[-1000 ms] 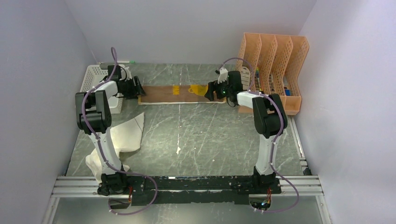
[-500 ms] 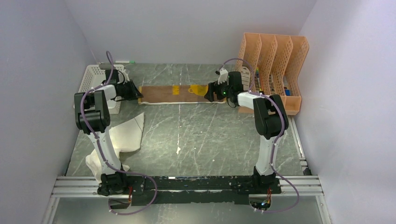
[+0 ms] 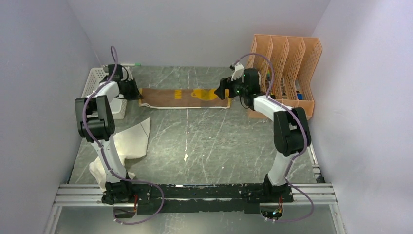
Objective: Roll the towels
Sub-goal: Fold the towel at the center of the board.
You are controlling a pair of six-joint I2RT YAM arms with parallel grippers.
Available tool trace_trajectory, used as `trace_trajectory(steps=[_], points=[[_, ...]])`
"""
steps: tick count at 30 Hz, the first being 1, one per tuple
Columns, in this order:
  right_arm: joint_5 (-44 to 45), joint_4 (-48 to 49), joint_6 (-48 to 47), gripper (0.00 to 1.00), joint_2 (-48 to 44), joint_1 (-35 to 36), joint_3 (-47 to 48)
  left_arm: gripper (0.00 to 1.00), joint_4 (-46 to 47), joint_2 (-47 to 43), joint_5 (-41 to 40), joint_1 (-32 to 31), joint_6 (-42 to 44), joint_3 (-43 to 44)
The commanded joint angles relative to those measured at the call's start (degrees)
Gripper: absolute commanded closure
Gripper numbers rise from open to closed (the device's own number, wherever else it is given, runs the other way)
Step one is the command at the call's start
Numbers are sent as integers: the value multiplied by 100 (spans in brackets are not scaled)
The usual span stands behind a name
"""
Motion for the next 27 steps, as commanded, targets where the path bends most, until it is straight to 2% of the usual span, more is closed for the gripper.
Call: trace_trajectory(steps=[1,6,10,13,19,24,27], points=[[355,349,474,16,-627,12,-291,93,-803,-571,-1124,50,504,776],[899,-205,232,16,-909,305,-123,93,-1398,-523,-1628,99,843,1616],[1054,-524,408,13,-930,360,33,93,-1788,-468,-1946,39,1041,2047],[1064,-745,530,13,-880,364,141,93,-2084,-332,-2218,-283,1214,2238],[1089,-1035,711,12,-870,359,273,93,-2512,269,-2689,-1324,1268,2572],[1074,-1458,708,11,-822,362,500,93,-3192,1268,-3284,-2052,1326,3728],[1120,-1505,653,11,-904,364,435,93,-3421,1677,-3179,-2376,1316,4294]])
